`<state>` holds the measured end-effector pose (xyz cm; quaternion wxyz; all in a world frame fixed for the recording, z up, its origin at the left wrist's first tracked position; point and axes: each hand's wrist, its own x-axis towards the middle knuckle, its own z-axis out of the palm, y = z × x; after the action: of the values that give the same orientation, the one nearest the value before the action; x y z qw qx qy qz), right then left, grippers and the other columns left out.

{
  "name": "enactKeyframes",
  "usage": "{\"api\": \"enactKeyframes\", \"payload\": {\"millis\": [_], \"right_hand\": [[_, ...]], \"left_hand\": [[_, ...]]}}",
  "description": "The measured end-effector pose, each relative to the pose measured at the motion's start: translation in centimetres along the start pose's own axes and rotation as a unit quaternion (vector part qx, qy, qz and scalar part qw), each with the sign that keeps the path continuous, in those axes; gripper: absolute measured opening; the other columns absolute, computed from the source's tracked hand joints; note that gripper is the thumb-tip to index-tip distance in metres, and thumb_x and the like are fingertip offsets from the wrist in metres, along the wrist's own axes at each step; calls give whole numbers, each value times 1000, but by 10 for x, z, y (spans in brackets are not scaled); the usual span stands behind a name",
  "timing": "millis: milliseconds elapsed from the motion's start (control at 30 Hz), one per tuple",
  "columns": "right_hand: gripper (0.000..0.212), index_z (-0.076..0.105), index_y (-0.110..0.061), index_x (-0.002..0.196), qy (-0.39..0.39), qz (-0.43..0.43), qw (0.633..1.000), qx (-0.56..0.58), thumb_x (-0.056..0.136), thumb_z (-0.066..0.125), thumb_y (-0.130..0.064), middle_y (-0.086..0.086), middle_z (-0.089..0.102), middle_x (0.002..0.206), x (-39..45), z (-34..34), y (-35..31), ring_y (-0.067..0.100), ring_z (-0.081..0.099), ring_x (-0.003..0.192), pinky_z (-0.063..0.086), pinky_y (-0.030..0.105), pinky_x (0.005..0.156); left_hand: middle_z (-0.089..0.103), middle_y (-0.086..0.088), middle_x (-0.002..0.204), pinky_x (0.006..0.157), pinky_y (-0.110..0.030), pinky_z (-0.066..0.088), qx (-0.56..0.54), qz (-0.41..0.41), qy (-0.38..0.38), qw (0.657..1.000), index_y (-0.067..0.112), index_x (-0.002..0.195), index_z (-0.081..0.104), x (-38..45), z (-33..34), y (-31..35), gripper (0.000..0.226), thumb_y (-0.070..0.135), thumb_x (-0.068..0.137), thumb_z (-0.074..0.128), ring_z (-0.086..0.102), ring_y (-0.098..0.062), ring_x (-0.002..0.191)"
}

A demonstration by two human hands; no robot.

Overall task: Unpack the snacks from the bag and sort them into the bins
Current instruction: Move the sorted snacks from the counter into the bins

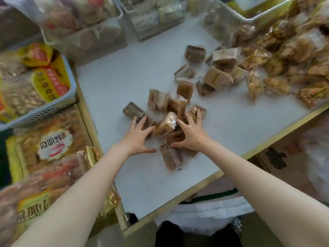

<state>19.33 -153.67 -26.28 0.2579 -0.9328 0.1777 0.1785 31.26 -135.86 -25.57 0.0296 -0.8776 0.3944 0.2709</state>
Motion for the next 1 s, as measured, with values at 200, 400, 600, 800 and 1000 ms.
{"api": "enactKeyframes", "payload": {"millis": [200, 400, 600, 800, 1000], "right_hand": [[101, 11, -37, 148, 21, -74, 993, 95, 71, 76, -46, 10, -6, 157, -8, 16, -33, 34, -12, 143, 8, 52, 116], [103, 10, -44, 147, -51, 18, 998, -16, 69, 76, -50, 11, -19, 155, -27, 16, -31, 45, 8, 139, 22, 52, 113], [74, 39, -33, 140, -6, 18, 998, -62, 76, 74, -40, 8, 3, 155, -34, 9, -33, 37, 34, 129, 33, 42, 105], [73, 41, -17, 138, 10, 111, 994, 4, 75, 77, -24, 14, 32, 137, -38, -9, -37, 31, 45, 117, 39, 33, 96], [36, 64, -9, 110, 24, 131, 991, -3, 77, 76, -19, 2, 57, 99, -60, -59, -37, 20, 52, 94, 36, 24, 74]], "left_hand": [[6, -7, 157, 112, -33, 22, -181, 0, 48, 982, 29, 142, 29, -59, 2, -41, 89, 44, 69, 77, 15, -24, 144], [-18, -13, 156, 112, -61, -2, -293, -124, 20, 948, 47, 145, 14, -51, 10, 8, 93, 76, 68, 58, -20, -48, 137], [-14, -16, 155, 114, -55, 10, -253, -137, -1, 958, 41, 143, 28, -32, -4, 8, 80, 58, 75, 67, -6, -53, 137], [32, -18, 148, 113, -48, 15, -231, -84, -12, 969, 34, 146, 19, -31, -17, -30, 91, 58, 74, 68, 22, -39, 138], [23, -21, 149, 111, -46, 29, -246, -46, -39, 967, 27, 145, 24, -32, -29, -39, 90, 37, 73, 77, 28, -39, 136]]}}
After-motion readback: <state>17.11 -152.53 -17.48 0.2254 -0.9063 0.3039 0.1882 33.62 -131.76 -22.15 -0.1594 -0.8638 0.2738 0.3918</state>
